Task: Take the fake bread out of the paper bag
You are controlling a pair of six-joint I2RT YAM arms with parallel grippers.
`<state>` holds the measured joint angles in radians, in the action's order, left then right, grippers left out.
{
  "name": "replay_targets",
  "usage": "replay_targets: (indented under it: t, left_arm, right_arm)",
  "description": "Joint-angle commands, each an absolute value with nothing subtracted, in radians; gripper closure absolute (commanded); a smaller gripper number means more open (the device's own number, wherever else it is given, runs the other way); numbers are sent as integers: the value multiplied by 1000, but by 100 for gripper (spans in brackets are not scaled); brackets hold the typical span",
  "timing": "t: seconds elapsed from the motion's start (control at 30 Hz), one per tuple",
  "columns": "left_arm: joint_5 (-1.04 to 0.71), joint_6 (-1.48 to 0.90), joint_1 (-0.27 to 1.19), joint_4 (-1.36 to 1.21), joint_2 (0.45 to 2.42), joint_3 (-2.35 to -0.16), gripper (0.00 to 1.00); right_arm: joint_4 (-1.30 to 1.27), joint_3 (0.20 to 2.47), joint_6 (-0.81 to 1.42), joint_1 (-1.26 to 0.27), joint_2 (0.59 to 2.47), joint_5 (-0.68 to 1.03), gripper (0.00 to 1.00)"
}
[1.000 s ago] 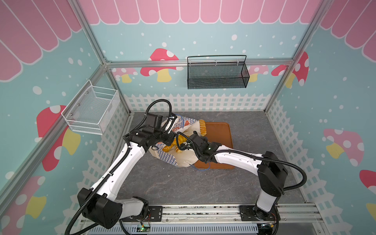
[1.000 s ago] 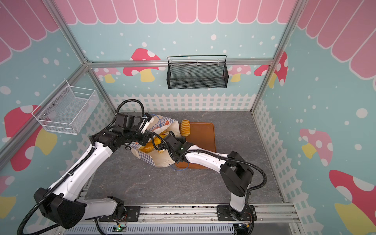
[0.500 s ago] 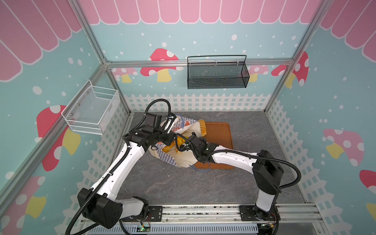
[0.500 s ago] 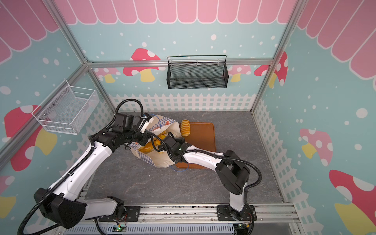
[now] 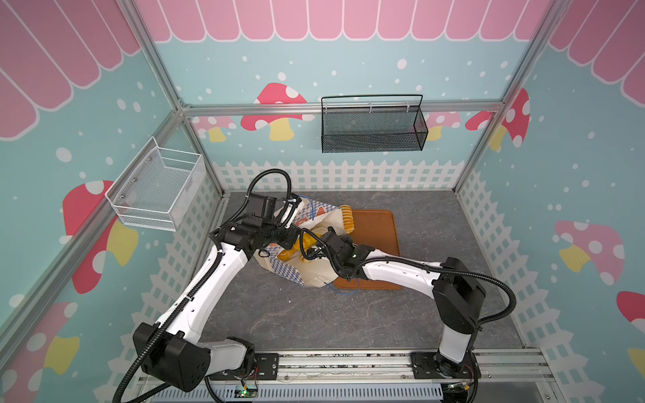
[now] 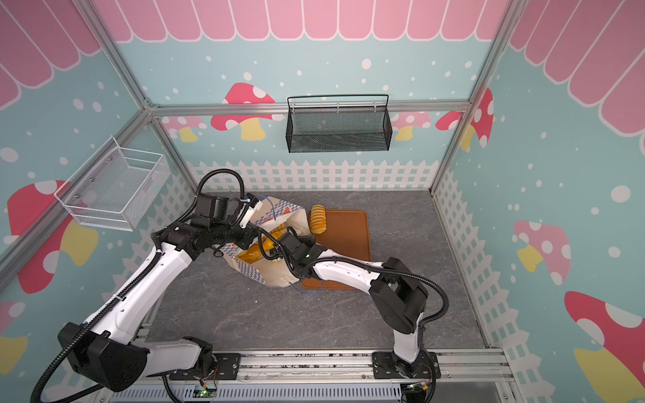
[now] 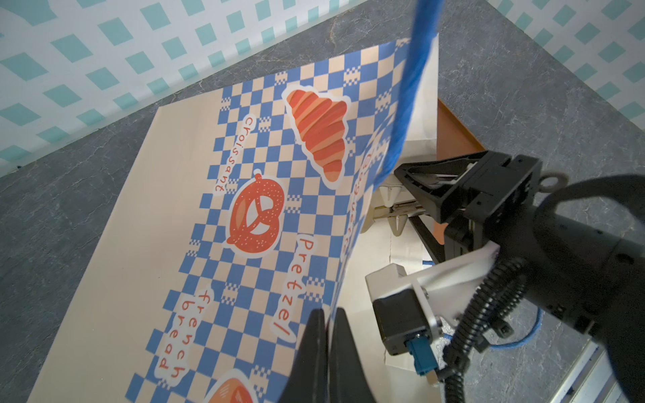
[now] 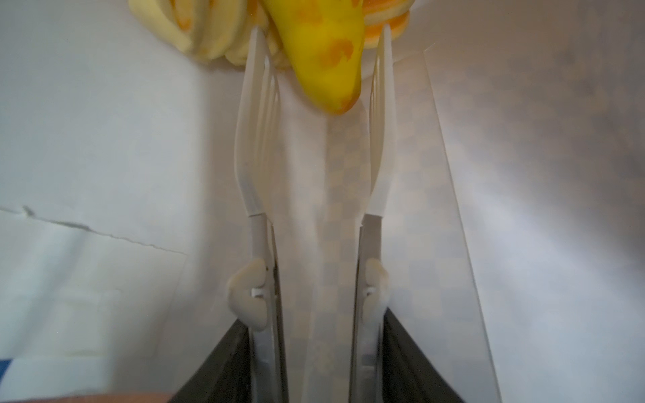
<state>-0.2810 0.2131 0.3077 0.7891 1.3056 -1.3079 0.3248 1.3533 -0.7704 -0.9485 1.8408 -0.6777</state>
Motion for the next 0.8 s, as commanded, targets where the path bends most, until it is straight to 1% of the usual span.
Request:
replay_targets:
  t: [0.0,0.07,0.27,0.47,0.63,0.77]
  left_arm:
    - [-309,210,305,792,1301,-1333,100]
    - [-310,212,305,789,1295,-1329,100]
    - [-307,211,305,784,1290,-1321,100]
    - [-289,208,301,776,1287,-1316,100]
    - [-195,167,288,778,1301,-1333,100]
    - [-192,139,271,785,1318,-1348,100]
  right_arm:
    - [312,1405,-776,-956,1882,-693,49]
    - [311,1415,-773,-956,1885,-695,53]
    - [308,1420,-777,-956,1856,-702,68]
    - [302,1385,-778,-959,1791,-716,79]
    - [298,1346,-780,-965,1736,-740,80]
    - [300,1318,-777,-969,1697,-759,80]
